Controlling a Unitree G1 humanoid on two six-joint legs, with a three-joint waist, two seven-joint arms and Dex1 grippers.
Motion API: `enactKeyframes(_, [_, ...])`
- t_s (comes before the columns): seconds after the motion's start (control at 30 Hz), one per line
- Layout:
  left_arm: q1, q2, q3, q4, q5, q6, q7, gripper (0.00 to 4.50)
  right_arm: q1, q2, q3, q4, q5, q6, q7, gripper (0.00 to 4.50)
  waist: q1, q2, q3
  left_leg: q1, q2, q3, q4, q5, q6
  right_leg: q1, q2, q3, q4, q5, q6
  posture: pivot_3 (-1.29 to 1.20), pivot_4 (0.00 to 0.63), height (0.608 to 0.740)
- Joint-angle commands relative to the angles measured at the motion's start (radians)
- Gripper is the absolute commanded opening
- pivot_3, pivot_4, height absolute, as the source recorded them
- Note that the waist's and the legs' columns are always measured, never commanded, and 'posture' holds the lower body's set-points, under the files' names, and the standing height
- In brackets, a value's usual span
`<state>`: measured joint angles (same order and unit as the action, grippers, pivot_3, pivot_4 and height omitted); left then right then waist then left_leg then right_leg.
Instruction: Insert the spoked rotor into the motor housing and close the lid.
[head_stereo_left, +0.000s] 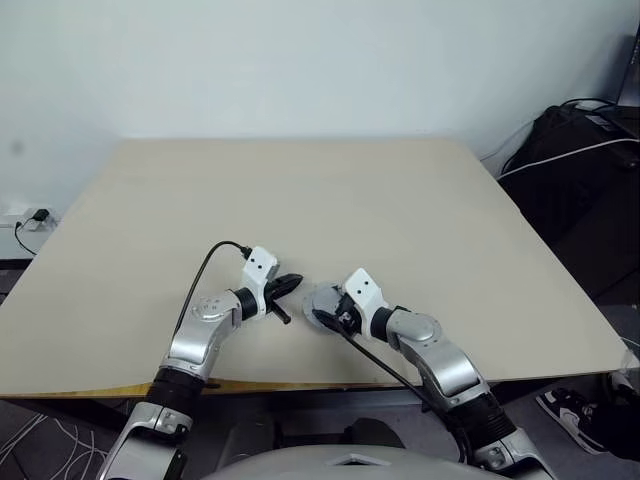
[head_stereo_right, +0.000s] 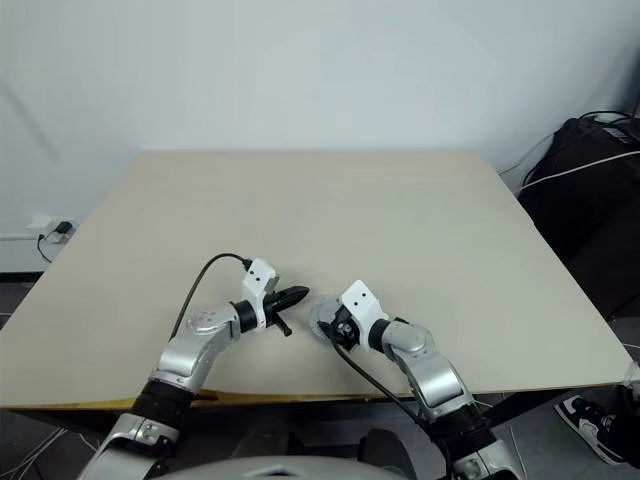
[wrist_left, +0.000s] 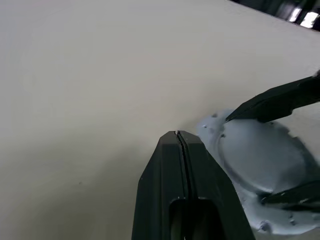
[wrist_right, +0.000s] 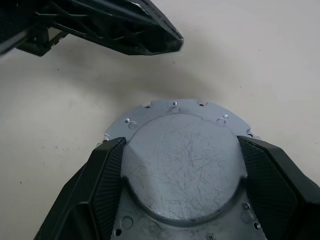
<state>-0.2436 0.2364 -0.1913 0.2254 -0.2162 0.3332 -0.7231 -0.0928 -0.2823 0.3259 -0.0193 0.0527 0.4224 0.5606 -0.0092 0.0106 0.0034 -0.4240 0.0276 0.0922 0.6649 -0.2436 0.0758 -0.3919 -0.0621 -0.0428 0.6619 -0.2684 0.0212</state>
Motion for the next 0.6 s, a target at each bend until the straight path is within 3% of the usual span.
enactKeyframes(0.03, [-0.053,-0.007,-0.008,-0.057,-0.031,0.06,-0.038,0.0,0.017,-0.007,0.008,0.001,-0.014,0.024,-0.005,3.19,0.0,0.0,0.0,0.0,0.0,0.0,0.0,0.0,0.0,0.0,0.0,0.0,0.0,0.0,0.0,0.0,0.0,0.74])
enactKeyframes(0.6, [-0.108,0.025,-0.085,-0.023,0.061,0.184,-0.044,0.0,0.023,0.005,0.007,-0.006,-0.008,0.021,-0.02,3.19,-0.001,0.0,0.0,0.001,0.0,0.0,0.0,0.0,-0.001,0.0,0.0,0.001,0.0,0.0,0.0,0.0,0.0,0.74])
